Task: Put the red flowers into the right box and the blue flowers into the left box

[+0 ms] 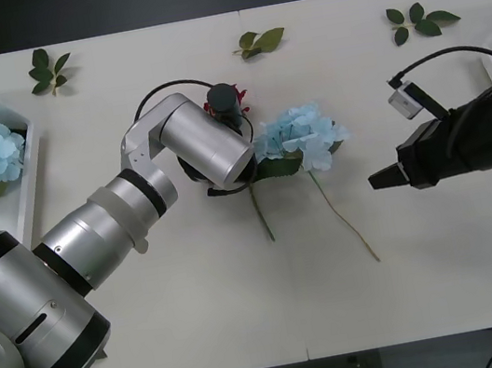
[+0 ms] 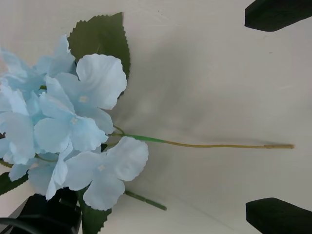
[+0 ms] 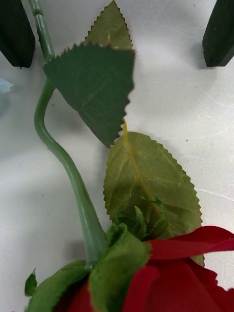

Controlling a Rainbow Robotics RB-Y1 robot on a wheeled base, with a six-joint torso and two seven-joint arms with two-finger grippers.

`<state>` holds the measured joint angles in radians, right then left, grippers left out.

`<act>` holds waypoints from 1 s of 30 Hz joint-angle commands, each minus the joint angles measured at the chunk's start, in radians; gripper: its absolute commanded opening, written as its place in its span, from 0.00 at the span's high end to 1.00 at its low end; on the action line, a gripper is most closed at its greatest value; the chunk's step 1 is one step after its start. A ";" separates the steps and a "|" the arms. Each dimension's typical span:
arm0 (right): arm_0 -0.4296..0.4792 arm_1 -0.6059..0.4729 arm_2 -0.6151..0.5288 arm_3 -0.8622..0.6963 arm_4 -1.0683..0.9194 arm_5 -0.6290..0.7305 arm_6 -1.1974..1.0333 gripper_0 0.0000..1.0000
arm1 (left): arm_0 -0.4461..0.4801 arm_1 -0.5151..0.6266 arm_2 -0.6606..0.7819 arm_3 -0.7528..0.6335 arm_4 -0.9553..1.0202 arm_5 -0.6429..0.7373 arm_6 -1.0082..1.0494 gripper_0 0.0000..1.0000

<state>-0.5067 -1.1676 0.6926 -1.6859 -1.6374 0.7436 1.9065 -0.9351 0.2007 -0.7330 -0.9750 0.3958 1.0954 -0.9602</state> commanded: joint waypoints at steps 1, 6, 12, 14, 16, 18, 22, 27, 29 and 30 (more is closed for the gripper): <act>-0.013 0.039 -0.022 -0.046 0.123 0.011 -0.156 0.00 | -0.041 -0.020 -0.022 -0.010 -0.012 -0.002 0.014 0.66; -0.013 0.072 -0.022 -0.083 0.280 0.053 -0.320 0.00 | -0.042 -0.018 -0.022 -0.010 -0.015 -0.002 0.015 1.00; -0.013 0.112 -0.025 -0.144 0.452 0.129 -0.492 0.00 | -0.044 -0.015 -0.022 -0.011 -0.043 -0.002 0.017 1.00; -0.013 0.126 -0.025 -0.163 0.510 0.154 -0.544 0.00 | -0.044 -0.009 -0.020 -0.021 -0.051 -0.002 0.017 1.00; -0.013 0.147 -0.025 -0.178 0.567 0.178 -0.590 0.00 | -0.044 0.005 -0.020 -0.034 -0.052 -0.002 0.017 1.00; -0.013 0.170 -0.025 -0.189 0.620 0.206 -0.633 0.00 | -0.042 0.022 -0.020 -0.054 -0.052 0.000 0.018 1.00; -0.013 0.224 -0.030 -0.209 0.748 0.270 -0.712 0.00 | -0.042 0.069 -0.020 -0.103 -0.049 0.009 0.017 1.00; -0.012 0.302 -0.030 -0.218 0.883 0.330 -0.797 0.00 | -0.034 0.138 -0.016 -0.163 -0.046 0.012 0.015 1.00; -0.012 0.330 -0.028 -0.216 0.927 0.350 -0.825 0.00 | -0.019 0.169 0.003 -0.198 -0.046 0.014 0.009 1.00; -0.012 0.345 -0.030 -0.216 0.949 0.361 -0.831 0.00 | -0.005 0.186 0.020 -0.223 -0.046 0.014 0.006 1.00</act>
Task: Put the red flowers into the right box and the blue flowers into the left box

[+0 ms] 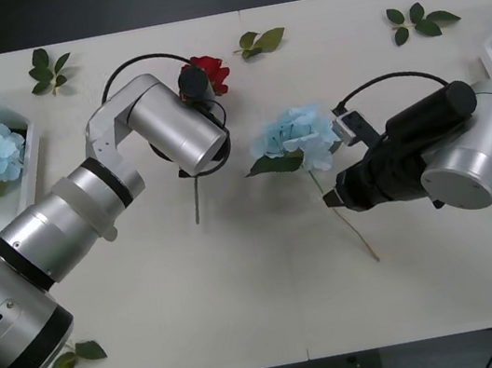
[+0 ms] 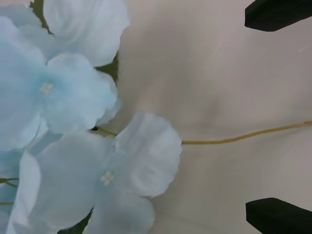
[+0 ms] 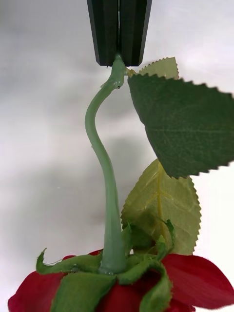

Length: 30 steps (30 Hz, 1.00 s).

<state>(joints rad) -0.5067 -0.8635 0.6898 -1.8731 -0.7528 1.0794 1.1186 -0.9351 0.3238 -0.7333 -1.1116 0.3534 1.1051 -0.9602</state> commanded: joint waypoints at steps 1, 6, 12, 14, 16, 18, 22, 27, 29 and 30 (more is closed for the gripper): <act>-0.012 0.058 -0.027 -0.029 0.087 0.040 -0.049 0.00 | 0.009 0.078 0.038 -0.112 -0.004 0.004 0.000 1.00; -0.013 0.126 -0.036 -0.004 0.165 0.083 -0.063 0.00 | 0.081 0.133 0.137 -0.224 0.016 0.004 -0.081 1.00; -0.015 0.198 -0.056 0.057 0.214 0.083 -0.065 0.00 | 0.182 0.156 0.361 -0.321 0.177 0.035 -0.333 1.00; -0.016 0.218 -0.058 0.074 0.236 0.083 -0.066 0.00 | 0.206 0.155 0.434 -0.352 0.229 0.075 -0.422 1.00; -0.016 0.233 -0.059 0.092 0.251 0.083 -0.066 0.00 | 0.229 0.155 0.503 -0.387 0.279 0.116 -0.488 1.00; -0.016 0.248 -0.062 0.104 0.263 0.082 -0.065 0.00 | 0.243 0.153 0.554 -0.413 0.317 0.150 -0.542 1.00; -0.016 0.271 -0.062 0.129 0.293 0.083 -0.062 0.00 | 0.260 0.153 0.638 -0.438 0.406 0.203 -0.649 1.00; -0.019 0.290 -0.061 0.149 0.311 0.082 -0.057 0.00 | 0.275 0.153 0.739 -0.436 0.562 0.248 -0.784 1.00; -0.019 0.291 -0.061 0.149 0.314 0.082 -0.057 0.00 | 0.280 0.153 0.762 -0.436 0.613 0.257 -0.836 1.00; -0.019 0.290 -0.062 0.149 0.313 0.082 -0.054 0.00 | 0.282 0.153 0.770 -0.436 0.639 0.257 -0.861 1.00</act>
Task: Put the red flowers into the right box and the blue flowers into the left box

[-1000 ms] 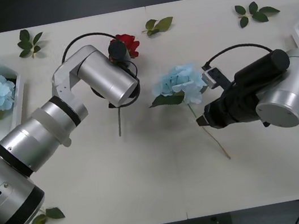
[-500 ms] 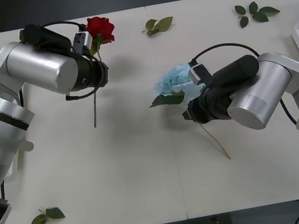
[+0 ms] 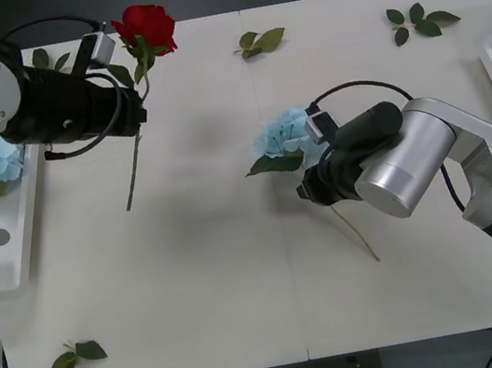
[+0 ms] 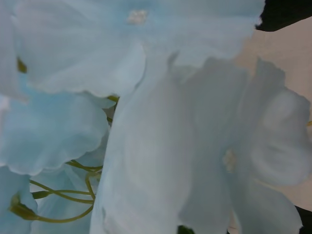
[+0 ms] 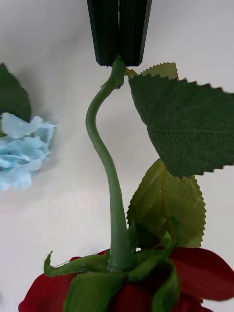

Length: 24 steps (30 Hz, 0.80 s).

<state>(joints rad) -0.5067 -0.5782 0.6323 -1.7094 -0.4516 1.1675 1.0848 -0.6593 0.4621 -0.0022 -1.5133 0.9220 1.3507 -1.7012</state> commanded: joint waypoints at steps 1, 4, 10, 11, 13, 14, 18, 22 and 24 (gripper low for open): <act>-0.019 0.003 -0.003 -0.015 0.010 -0.006 -0.020 0.00 | 0.009 0.015 0.047 -0.035 0.109 0.011 -0.146 1.00; -0.019 -0.003 -0.005 -0.015 0.004 -0.009 -0.019 0.00 | 0.015 0.010 0.065 -0.033 0.204 0.011 -0.190 1.00; -0.029 -0.055 -0.008 -0.015 -0.084 -0.065 -0.002 0.00 | 0.024 -0.011 0.096 -0.021 0.434 0.011 -0.307 1.00; -0.033 -0.077 -0.008 -0.015 -0.122 -0.083 0.006 0.00 | 0.026 -0.014 0.096 -0.021 0.471 0.011 -0.325 1.00; -0.038 -0.109 -0.008 -0.019 -0.182 -0.115 0.017 0.00 | 0.027 -0.020 0.097 -0.021 0.514 0.011 -0.337 1.00; -0.044 -0.137 -0.008 -0.026 -0.231 -0.134 0.035 0.00 | 0.030 -0.023 0.096 -0.021 0.551 0.011 -0.341 1.00; -0.049 -0.239 -0.009 -0.035 -0.423 -0.238 0.132 0.00 | 0.035 -0.039 0.096 -0.021 0.652 0.011 -0.345 1.00; -0.049 -0.358 -0.014 -0.058 -0.648 -0.344 0.241 0.00 | 0.035 -0.059 0.096 -0.021 0.750 0.010 -0.350 1.00; -0.049 -0.402 -0.019 -0.067 -0.739 -0.379 0.285 0.00 | 0.035 -0.068 0.096 -0.021 0.784 0.007 -0.350 1.00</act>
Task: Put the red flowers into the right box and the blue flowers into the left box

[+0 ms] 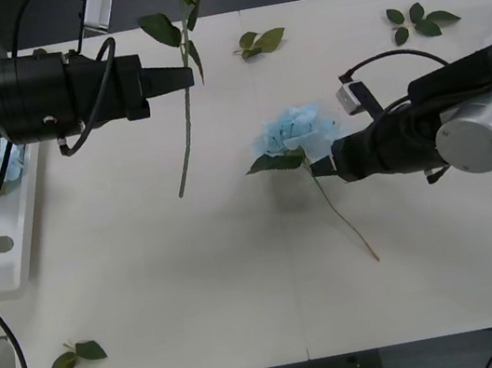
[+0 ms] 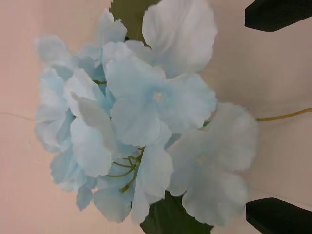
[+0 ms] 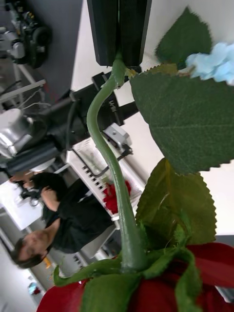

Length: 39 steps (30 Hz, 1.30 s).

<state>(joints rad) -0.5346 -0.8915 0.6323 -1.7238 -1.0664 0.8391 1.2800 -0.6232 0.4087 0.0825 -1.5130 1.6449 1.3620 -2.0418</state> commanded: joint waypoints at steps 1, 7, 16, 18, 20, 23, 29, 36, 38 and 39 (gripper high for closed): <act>-0.021 -0.115 -0.022 -0.056 -0.199 -0.071 0.119 0.00 | -0.001 -0.021 0.011 -0.021 0.081 -0.009 -0.006 1.00; -0.015 -0.222 -0.028 -0.022 -0.684 -0.149 0.410 0.00 | -0.001 -0.039 -0.003 -0.021 0.154 -0.037 0.008 1.00; 0.033 -0.211 -0.037 0.122 -1.293 -0.118 0.987 0.00 | -0.001 -0.039 -0.046 -0.021 0.196 -0.052 0.012 1.00; 0.067 -0.185 -0.062 0.133 -1.366 -0.103 1.093 0.00 | -0.001 -0.039 -0.052 -0.021 0.197 -0.047 0.012 1.00; 0.096 -0.161 -0.091 0.135 -1.397 -0.089 1.147 0.00 | -0.001 -0.039 -0.056 -0.021 0.197 -0.043 0.012 1.00; 0.147 -0.103 -0.163 0.135 -1.405 -0.051 1.205 0.00 | -0.001 -0.039 -0.056 -0.021 0.197 -0.043 0.012 1.00; 0.243 0.017 -0.283 0.128 -1.406 0.041 1.303 0.00 | -0.001 -0.039 -0.056 -0.021 0.197 -0.043 0.012 1.00; 0.309 0.109 -0.313 0.076 -1.480 0.081 1.425 0.00 | -0.001 -0.039 -0.056 -0.021 0.197 -0.043 0.012 1.00; 0.317 0.137 -0.315 0.062 -1.488 0.081 1.425 0.00 | -0.001 -0.039 -0.056 -0.021 0.197 -0.043 0.012 1.00; 0.320 0.157 -0.313 0.055 -1.491 0.081 1.425 0.00 | -0.001 -0.039 -0.056 -0.021 0.197 -0.043 0.012 1.00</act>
<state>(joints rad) -0.2138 -0.7658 0.3190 -1.6179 -2.5433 0.9208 2.6799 -0.6231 0.3616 0.0199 -1.5128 1.8309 1.3163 -2.0418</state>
